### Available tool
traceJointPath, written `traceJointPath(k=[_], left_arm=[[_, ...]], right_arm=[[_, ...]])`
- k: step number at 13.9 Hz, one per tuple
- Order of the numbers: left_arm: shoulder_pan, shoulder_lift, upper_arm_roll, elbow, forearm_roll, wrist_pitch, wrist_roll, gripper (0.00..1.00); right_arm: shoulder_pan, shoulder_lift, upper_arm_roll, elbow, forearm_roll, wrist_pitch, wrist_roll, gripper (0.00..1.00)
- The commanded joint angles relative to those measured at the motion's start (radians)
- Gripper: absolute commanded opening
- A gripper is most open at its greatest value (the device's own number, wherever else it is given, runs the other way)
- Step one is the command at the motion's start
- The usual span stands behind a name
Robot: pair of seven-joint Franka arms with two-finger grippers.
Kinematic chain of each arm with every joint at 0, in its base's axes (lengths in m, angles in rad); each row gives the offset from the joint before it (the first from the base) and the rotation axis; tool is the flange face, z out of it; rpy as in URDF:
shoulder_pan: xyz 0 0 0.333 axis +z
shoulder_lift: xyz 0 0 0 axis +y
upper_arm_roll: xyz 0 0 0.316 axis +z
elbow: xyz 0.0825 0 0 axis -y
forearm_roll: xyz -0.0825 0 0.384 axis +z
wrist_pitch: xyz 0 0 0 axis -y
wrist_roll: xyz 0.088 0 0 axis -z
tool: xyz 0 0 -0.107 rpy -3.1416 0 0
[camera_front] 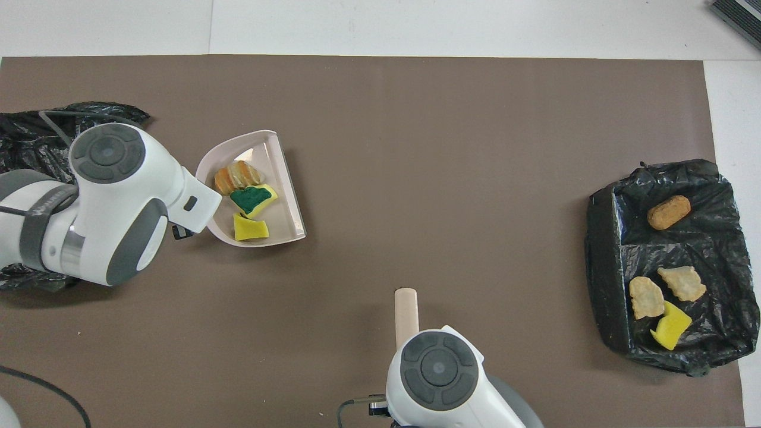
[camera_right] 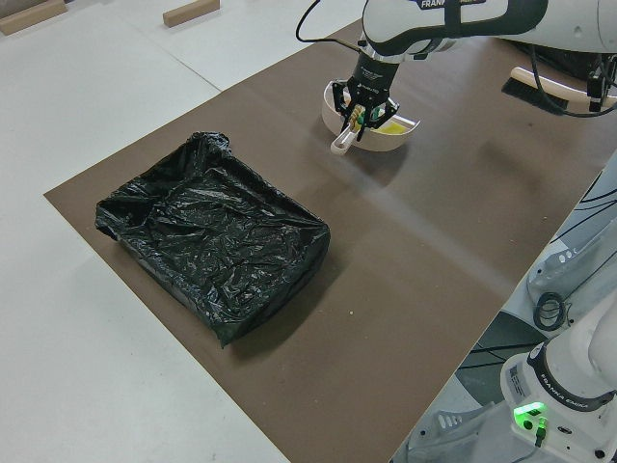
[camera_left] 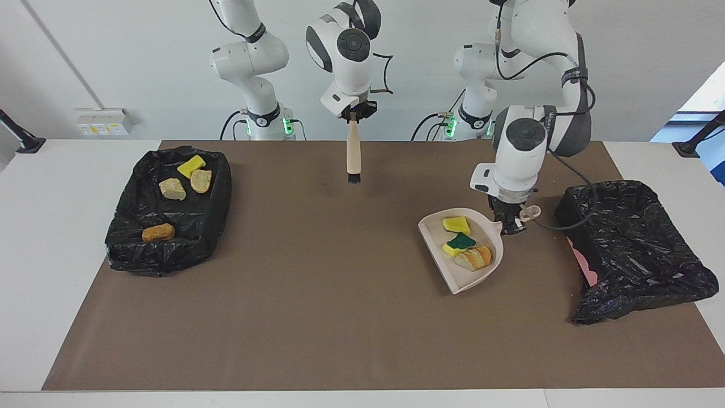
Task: Sweep and dump trash in bin
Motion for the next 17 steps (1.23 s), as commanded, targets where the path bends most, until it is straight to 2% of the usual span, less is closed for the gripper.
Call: traceJointPath(k=[1,3,6,9,12,14,16,17], left_arm=[[0.127,-0.085,-0.003,0.011,-0.061,-0.055,0.201,0.00],[0.236,-0.102,-0.001,0.058,-0.066,-0.120,0.354,0.00],[0.410,-0.099,0.001,0.142,-0.108,-0.177,0.536,0.00],[0.563,-0.098,0.001,0.159,-0.111,-0.162,0.571,0.00],[0.632,-0.085,0.010,0.192,-0.091,-0.103,0.593,0.00],[0.643,-0.082,0.014,0.193,-0.010,-0.038,0.641,0.00],[0.642,-0.059,0.022,0.213,0.113,-0.029,0.638,0.00],[0.639,-0.030,0.022,0.253,0.162,-0.032,0.635,0.00]], right_arm=[[0.045,0.018,-0.009,-0.085,0.027,0.115,0.024,0.00],[0.053,0.027,-0.009,-0.102,0.028,0.156,0.055,0.00],[0.071,0.084,-0.008,-0.120,0.039,0.230,0.119,0.00],[0.113,0.075,-0.009,-0.186,0.036,0.285,0.005,0.00],[0.119,0.073,-0.009,-0.220,0.036,0.324,-0.019,0.00],[0.110,0.085,-0.009,-0.222,0.037,0.334,-0.020,0.00],[0.093,0.107,-0.011,-0.222,0.037,0.354,-0.034,0.26],[0.075,0.116,-0.011,-0.220,0.037,0.374,-0.052,0.28]])
